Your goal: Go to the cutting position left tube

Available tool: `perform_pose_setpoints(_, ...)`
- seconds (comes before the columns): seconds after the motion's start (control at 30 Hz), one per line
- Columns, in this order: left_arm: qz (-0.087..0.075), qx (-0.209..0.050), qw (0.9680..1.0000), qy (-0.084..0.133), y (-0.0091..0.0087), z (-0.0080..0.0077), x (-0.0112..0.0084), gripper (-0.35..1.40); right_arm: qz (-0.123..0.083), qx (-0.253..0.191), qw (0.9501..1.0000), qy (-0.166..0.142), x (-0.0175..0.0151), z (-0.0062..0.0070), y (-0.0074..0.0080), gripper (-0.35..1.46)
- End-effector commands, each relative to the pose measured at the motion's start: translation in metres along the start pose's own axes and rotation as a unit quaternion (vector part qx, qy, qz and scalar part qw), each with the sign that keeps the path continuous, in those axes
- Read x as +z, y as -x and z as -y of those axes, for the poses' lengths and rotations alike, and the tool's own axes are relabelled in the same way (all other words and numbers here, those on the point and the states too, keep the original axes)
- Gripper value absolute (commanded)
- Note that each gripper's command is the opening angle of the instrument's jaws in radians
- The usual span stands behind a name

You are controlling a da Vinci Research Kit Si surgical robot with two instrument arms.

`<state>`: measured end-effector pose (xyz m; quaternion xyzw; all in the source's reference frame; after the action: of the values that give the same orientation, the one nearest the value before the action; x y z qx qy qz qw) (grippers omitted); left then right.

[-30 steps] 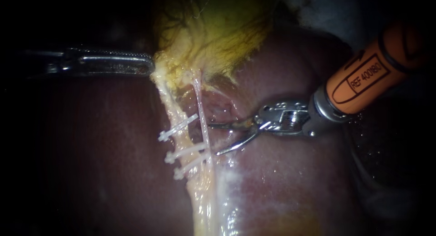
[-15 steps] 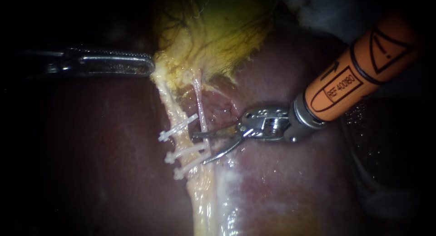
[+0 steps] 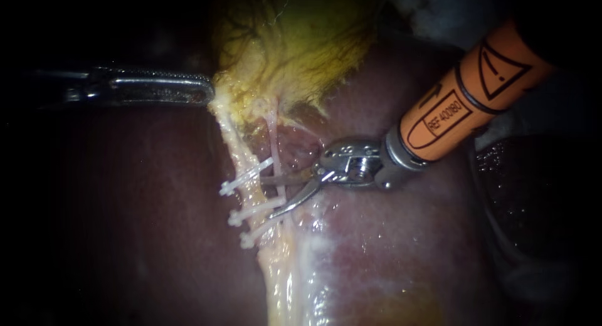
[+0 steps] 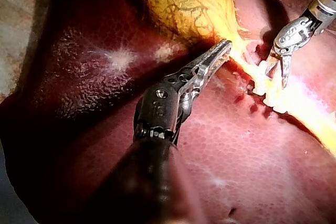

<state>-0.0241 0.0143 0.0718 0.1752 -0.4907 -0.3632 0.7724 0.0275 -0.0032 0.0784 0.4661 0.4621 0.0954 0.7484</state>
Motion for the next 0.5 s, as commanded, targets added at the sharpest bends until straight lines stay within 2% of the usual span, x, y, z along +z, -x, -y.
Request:
perform_pose_setpoints(0.03,0.0,0.0,1.0,0.0,0.0,0.0,0.0,-0.35,-0.001,0.001,1.0,-0.004,0.0002,-0.0001,-0.0001,1.25)
perform_pose_setpoints(0.2,0.0,0.0,1.0,0.0,0.0,0.0,0.0,-0.35,-0.011,0.009,0.9995,-0.029,0.0011,-0.0002,-0.0008,1.25)
perform_pose_setpoints(0.5,0.0,0.0,1.0,0.0,0.0,0.0,0.0,-0.35,-0.028,0.019,0.9982,-0.05,0.0028,-0.0004,-0.002,1.25)
